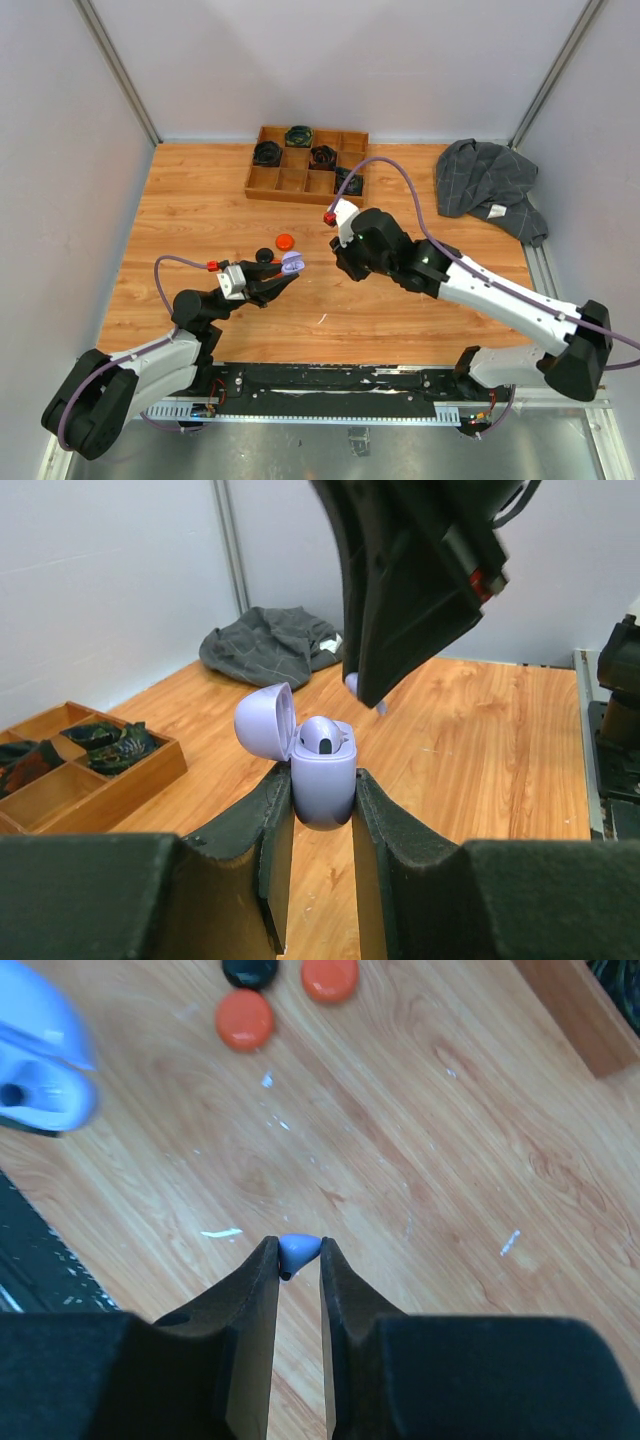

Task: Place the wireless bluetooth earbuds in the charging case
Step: Place the earbud in the charging case.

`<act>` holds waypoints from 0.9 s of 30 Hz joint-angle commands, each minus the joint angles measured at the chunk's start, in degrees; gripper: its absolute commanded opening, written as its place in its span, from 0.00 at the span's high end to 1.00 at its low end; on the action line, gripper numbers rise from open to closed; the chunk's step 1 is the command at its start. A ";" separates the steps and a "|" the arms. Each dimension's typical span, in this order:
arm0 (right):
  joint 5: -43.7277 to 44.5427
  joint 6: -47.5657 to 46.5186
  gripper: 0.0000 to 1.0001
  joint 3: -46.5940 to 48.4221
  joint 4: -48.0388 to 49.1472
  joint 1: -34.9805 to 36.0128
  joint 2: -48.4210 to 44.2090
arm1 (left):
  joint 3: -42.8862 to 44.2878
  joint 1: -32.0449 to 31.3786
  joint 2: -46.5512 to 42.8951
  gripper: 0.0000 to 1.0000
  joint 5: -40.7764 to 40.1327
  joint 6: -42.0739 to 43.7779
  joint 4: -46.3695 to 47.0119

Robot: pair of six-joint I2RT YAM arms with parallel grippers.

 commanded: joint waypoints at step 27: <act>4.58 8.96 0.85 -9.52 34.52 12.90 -6.97 | -2.26 -0.49 0.64 1.00 0.99 0.35 3.65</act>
